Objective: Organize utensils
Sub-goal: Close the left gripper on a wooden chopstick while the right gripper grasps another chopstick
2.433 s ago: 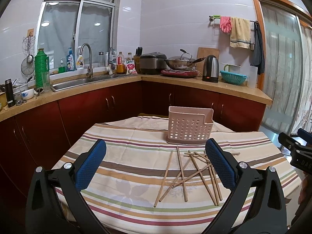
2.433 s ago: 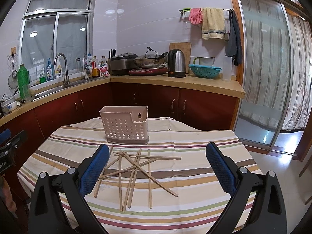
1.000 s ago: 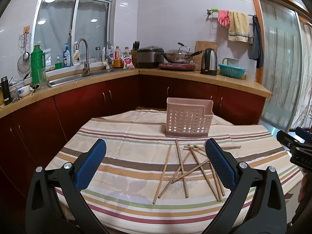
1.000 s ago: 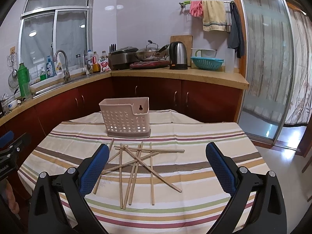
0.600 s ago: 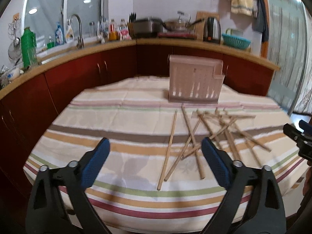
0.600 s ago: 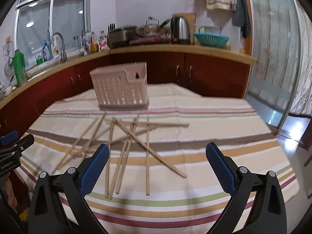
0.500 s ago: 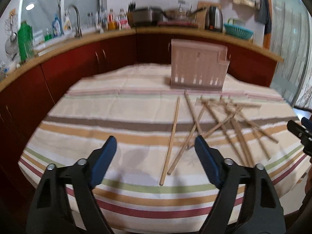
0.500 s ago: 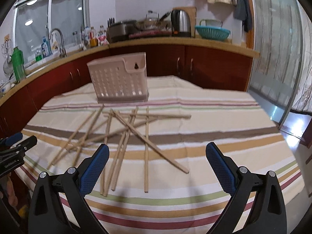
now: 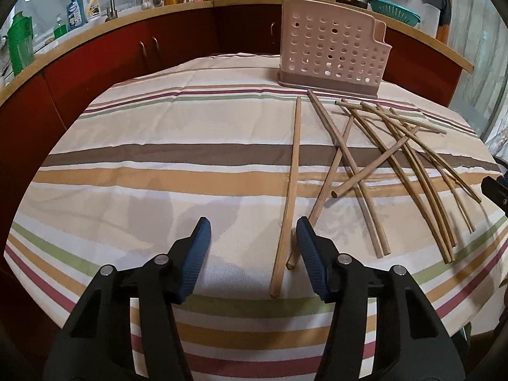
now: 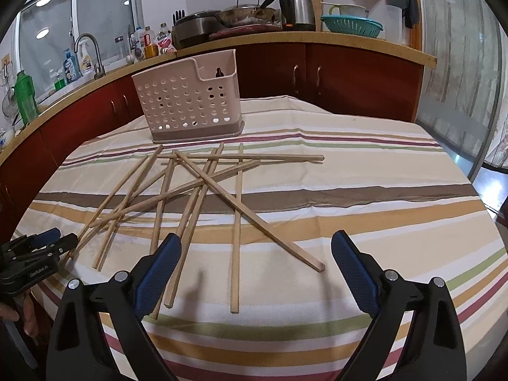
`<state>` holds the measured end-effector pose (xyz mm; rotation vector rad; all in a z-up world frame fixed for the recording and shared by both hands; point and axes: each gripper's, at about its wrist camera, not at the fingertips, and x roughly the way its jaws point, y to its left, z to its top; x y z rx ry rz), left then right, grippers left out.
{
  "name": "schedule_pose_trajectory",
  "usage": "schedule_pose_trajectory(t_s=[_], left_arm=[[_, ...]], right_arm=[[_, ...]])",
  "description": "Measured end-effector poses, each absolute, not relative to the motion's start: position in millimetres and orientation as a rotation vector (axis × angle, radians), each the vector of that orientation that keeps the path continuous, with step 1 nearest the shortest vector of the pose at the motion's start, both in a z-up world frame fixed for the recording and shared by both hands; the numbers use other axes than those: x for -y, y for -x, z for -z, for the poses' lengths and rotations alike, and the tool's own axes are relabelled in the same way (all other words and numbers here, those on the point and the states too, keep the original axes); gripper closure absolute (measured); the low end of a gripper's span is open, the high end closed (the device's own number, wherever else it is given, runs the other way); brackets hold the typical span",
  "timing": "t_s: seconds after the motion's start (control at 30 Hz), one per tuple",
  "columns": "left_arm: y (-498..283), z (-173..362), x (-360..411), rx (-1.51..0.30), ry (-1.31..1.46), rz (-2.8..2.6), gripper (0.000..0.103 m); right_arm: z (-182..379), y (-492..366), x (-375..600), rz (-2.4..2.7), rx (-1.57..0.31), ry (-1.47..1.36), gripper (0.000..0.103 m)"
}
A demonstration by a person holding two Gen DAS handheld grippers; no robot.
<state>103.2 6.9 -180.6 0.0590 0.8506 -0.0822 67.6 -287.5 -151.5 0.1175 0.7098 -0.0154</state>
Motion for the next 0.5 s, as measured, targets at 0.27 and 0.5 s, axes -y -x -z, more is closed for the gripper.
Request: schedule_pose_trajectory(t_s=[0.27,0.5], left_arm=[[-107.1,184.4,-12.2,-0.878,-0.064,0.100,0.050],[-102.2,184.9,-7.6,-0.854,-0.079,0.169,0.073]], right_arm=[[153.7,-72.1,286.1,-0.001,-0.717,-0.121,0.010],[159.6,-74.9,284.9,-0.016,-0.740,-0.120,0.024]])
